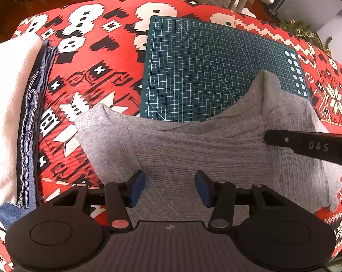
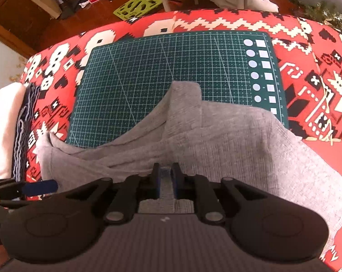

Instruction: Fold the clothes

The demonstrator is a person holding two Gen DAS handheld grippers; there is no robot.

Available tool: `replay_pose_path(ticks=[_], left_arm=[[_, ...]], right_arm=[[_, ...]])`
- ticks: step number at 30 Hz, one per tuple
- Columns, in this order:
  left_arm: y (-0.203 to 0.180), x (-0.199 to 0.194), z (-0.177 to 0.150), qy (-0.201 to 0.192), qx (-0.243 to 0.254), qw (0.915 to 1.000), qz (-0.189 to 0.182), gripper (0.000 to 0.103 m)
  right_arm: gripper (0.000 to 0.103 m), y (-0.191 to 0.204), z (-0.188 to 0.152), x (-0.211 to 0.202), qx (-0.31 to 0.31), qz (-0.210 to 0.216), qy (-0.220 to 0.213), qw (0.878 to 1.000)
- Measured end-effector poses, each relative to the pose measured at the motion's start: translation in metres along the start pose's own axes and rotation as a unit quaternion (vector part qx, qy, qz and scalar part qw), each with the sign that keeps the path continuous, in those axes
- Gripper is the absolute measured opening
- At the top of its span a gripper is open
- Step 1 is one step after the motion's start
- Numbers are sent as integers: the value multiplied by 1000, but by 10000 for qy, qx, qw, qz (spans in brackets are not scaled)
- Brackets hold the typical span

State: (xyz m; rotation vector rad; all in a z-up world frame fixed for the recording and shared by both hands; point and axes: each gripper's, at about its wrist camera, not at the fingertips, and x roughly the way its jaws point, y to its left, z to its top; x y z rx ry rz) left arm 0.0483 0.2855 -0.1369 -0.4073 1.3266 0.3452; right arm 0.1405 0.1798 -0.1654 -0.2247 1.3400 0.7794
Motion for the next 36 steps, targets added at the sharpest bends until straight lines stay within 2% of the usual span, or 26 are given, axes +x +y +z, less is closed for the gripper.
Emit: replay_pose_path(ticks=[4,8,13,16,19,22,24,30,34,36], left_arm=[[0,1,-1,-5,11,10000,-18,49],[-1,1,-2,-24,47,10000,4,49],[3,-5,-2,-88,-93,9999,-50,49],[8,-7,-3,-69,-226,9997,-91,45],[12,-9,-4,-59,-313,9994,-109,44],[14,-11,-6,-81,-326,9994,-99,43],[17,-13,-7,-97,-356,9992,-128,42],[23,-17,-12,-105,-441,9988,-168,41],[25,-14,-16,-84,-462,9988,-161,40],[26,-12,-18,-66,-450,9989,-149,40]], right_arm=[[3,8,-2,-7,-236,-140,-224,9994],[3,9,-2,-5,-290,-294,-270,9988],[5,12,-7,-15,-333,-274,-420,9982],[5,22,-9,-23,-489,-302,-534,9969],[5,33,-10,-29,-758,-606,-784,9922],[7,30,-6,-29,-637,-726,-827,9919],[7,28,-6,-29,-573,-480,-729,9945],[7,57,-20,-17,-1029,211,-333,9939],[6,66,-25,2,-971,255,-199,9948],[0,64,-23,11,-887,174,-208,9957]])
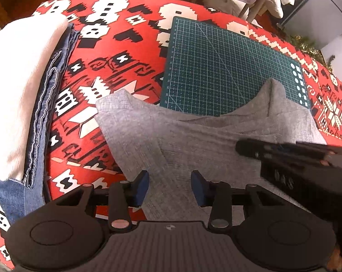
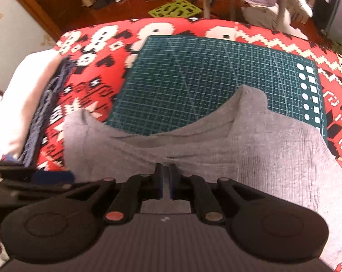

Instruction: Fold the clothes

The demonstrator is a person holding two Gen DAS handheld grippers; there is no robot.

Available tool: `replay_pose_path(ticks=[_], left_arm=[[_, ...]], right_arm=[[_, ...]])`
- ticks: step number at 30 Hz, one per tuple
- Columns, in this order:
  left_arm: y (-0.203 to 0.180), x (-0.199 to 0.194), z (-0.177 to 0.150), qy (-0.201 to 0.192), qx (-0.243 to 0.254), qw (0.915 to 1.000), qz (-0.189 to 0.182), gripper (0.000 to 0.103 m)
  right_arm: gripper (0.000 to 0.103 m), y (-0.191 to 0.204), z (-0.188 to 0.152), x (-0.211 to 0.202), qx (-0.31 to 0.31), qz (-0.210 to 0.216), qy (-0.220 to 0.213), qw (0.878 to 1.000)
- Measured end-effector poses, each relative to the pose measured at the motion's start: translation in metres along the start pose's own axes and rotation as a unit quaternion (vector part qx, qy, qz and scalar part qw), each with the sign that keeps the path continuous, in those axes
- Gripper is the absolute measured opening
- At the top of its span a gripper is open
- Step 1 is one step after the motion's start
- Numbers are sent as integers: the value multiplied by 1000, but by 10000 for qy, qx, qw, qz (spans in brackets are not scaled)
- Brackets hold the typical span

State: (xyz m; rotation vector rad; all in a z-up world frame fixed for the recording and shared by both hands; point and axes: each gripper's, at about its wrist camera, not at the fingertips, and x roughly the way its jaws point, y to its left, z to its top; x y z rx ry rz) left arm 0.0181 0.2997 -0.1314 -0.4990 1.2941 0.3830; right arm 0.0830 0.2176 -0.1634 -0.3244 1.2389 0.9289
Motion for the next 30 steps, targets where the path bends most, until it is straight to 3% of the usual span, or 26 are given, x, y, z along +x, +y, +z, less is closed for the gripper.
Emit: replay_pose_path(ticks=[7,13,22,30], left_arm=[[4,8,-7,31,-14,10000,0,40],[6,3,-7,22,-19,10000,-43,40],[7,0,-9,-2,-64,9999,-96,38],[6,-2,-15,-33,-39,9999,-99,38]], right_arm=[[0,-6,11,4,26,-166,-183,9997],[3,-20,13,-16,344,-194,-284,9988],[3,-16,-7,-14,154,-211,27,9997],[3,-39,8,-12,540,-445,-348,9969]])
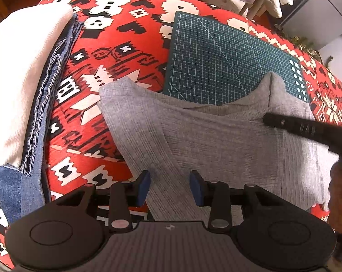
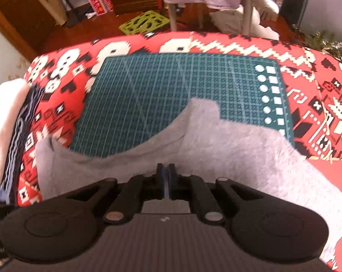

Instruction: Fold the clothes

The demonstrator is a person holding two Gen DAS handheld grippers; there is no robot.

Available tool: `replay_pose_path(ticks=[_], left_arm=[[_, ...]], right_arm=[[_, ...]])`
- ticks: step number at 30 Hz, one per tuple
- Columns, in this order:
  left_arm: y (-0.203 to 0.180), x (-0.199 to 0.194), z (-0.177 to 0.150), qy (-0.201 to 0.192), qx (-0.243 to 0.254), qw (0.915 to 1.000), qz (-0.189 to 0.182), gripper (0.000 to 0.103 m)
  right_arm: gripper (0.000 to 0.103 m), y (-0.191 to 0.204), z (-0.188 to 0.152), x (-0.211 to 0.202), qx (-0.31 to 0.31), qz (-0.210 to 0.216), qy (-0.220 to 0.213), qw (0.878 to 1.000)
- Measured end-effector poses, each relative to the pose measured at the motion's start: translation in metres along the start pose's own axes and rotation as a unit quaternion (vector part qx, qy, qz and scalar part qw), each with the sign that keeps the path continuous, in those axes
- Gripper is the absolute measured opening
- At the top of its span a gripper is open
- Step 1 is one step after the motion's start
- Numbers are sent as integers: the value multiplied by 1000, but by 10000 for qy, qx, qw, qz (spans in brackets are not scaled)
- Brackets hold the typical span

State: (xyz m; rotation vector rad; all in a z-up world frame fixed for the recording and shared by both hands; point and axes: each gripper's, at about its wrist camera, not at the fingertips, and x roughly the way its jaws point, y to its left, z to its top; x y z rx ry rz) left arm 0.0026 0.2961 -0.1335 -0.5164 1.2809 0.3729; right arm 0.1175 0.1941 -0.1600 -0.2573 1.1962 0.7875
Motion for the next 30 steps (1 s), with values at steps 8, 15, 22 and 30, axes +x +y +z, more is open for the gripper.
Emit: replay_pose_path(ticks=[8,15,22,30], left_arm=[[4,-4,-1,-110,-123,9999,-42,37],[12,-5,2,-236,-214,9995,-23,37],[17,-9,7,-391,-304,9987,-115,28],[21,7,33,-395,-342,9978,-397,11]], right_arm=[[4,24,-7,-13,-333,392,69,9987],[3,38,-10,6,-365,268,32,9990],[4,39,2,-1,-320,425,-137,9985],[4,65,3,20,-630,597,171,9961]])
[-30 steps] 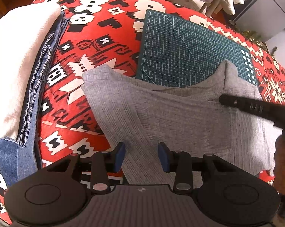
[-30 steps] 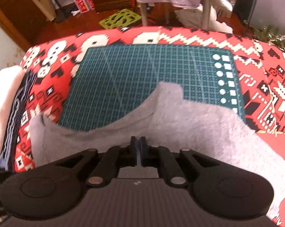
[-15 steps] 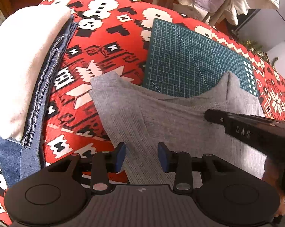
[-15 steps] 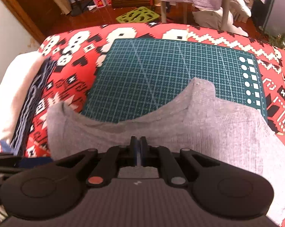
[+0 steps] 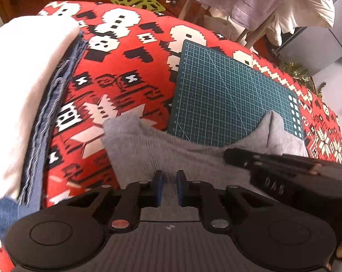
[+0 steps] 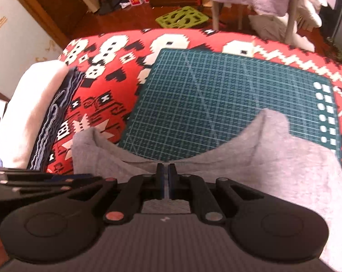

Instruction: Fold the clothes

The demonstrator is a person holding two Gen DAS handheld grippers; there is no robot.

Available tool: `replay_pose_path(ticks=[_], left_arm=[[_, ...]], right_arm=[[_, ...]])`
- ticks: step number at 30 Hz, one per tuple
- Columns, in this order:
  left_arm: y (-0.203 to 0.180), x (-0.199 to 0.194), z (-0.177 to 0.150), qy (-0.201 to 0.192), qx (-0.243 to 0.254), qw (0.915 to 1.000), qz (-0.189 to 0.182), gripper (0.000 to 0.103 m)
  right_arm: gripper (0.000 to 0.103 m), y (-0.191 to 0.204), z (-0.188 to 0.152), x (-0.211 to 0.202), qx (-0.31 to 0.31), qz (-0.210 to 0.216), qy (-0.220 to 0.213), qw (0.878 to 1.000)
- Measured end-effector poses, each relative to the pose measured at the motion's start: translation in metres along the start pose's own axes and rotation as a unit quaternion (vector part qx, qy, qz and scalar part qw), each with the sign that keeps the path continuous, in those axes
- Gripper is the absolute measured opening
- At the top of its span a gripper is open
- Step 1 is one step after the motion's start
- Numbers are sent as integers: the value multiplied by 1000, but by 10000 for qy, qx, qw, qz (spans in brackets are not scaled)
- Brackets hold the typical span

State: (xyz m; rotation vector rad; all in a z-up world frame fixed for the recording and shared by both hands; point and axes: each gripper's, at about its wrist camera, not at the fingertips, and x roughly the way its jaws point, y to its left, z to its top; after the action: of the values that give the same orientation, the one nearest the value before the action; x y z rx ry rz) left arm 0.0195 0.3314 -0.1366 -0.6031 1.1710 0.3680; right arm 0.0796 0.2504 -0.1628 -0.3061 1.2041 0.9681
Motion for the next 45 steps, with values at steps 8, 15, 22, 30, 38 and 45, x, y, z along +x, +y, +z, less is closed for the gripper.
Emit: replay_pose_path(ticks=[8,15,22,30,38,45], left_arm=[[9,4,18,58,-53,9999,-129,9],[22,3,34,8,-138,9999,-41,9],[33,11,44,45,-134,9998,-135,8],[39,10,57,-4,-198,9997,-117,7],[45,15,60,-42,-99,9998,-183,6],[39,5,68,-92,-41,9995,-295,6]], right_arm=[[4,3,12,10,41,33,67,10000],[4,26,19,14,-80,342,225,9991],[4,39,26,33,-134,333,303,9989],[4,38,34,30,-81,356,303,9989],[4,49,26,35,-242,429,402,9980],[4,27,33,19,186,143,163,9996]])
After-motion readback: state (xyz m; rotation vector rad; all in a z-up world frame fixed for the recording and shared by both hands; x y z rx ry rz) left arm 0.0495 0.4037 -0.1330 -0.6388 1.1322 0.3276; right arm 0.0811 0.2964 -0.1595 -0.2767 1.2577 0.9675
